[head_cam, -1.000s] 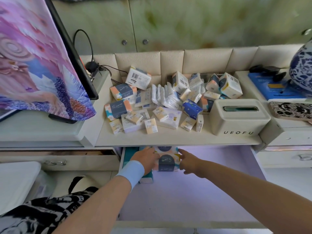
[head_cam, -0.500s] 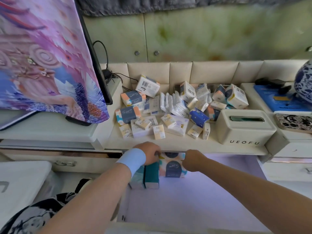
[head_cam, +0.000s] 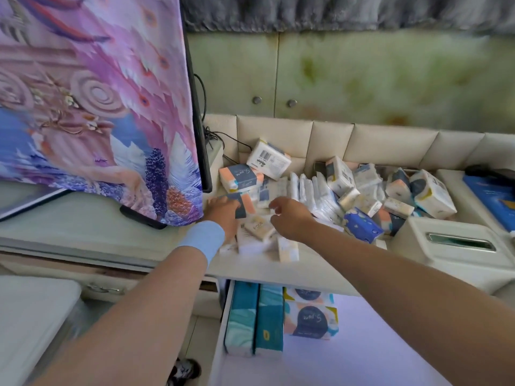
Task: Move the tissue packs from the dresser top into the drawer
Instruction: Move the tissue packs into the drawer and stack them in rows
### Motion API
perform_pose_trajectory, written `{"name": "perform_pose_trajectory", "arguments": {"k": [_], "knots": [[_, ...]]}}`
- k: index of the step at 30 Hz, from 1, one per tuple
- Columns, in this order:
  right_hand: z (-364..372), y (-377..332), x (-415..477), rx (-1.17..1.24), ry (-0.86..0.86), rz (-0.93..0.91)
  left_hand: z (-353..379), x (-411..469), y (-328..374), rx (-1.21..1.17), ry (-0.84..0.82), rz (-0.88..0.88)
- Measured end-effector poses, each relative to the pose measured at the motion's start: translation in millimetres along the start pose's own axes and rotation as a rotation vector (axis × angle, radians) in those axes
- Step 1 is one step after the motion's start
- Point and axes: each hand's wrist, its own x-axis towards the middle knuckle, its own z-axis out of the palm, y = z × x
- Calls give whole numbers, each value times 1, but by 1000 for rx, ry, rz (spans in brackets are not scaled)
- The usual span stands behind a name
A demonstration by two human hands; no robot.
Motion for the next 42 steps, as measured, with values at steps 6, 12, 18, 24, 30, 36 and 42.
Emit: {"name": "perform_pose_trajectory", "arguments": {"k": [6, 12, 18, 24, 30, 36, 42], "knots": [[23, -24, 79, -291, 74, -111, 22, 45, -4, 111, 55, -56], [10, -39, 152, -602, 259, -135, 29, 73, -16, 41, -50, -115], [-5, -28, 184, -528, 322, -145, 35, 79, -11, 43, 33, -139], [-15, -15, 184, -675, 447, -117, 38, 79, -5, 48, 154, -98], [-27, -14, 147, -619, 428, -269, 18, 64, 20, 121, 287, 66], [-67, 2, 68, -371, 344, -303, -6, 37, 48, 31, 306, 244], [-90, 28, -34, -225, 299, -149, -4, -24, 70, 144, 202, 466]]}}
